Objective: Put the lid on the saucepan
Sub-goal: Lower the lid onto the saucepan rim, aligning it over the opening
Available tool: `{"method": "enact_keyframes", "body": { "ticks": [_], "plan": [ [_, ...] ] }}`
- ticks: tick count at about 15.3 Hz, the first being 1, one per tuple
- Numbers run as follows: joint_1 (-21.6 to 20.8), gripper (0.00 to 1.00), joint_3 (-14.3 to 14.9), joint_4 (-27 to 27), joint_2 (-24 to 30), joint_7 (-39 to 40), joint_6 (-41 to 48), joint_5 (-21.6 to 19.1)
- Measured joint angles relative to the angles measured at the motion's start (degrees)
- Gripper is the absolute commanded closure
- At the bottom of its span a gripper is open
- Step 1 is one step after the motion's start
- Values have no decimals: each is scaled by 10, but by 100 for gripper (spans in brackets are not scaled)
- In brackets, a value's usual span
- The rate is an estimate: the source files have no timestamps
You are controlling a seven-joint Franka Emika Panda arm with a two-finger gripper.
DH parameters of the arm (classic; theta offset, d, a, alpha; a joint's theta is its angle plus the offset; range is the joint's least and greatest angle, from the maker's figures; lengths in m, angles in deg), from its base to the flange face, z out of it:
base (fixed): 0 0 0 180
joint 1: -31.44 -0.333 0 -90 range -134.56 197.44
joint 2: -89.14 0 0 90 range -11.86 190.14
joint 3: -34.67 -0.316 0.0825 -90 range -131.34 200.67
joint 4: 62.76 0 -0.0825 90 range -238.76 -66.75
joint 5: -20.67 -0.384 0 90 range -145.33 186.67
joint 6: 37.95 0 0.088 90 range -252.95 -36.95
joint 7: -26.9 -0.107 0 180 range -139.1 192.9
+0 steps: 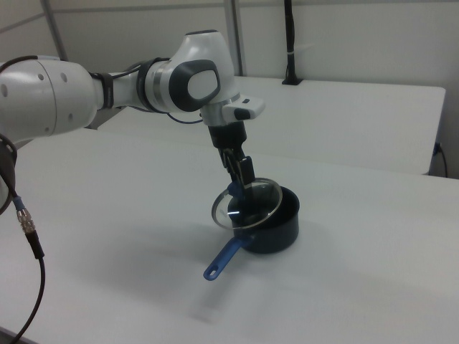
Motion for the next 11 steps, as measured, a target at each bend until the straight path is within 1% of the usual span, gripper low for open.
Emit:
{"method": "enact_keyframes", "body": {
  "ticks": [5,11],
  "plan": [
    [12,65,0,0,-1,-4,-51,0],
    [12,65,0,0,-13,-6,-65,0]
  ]
}}
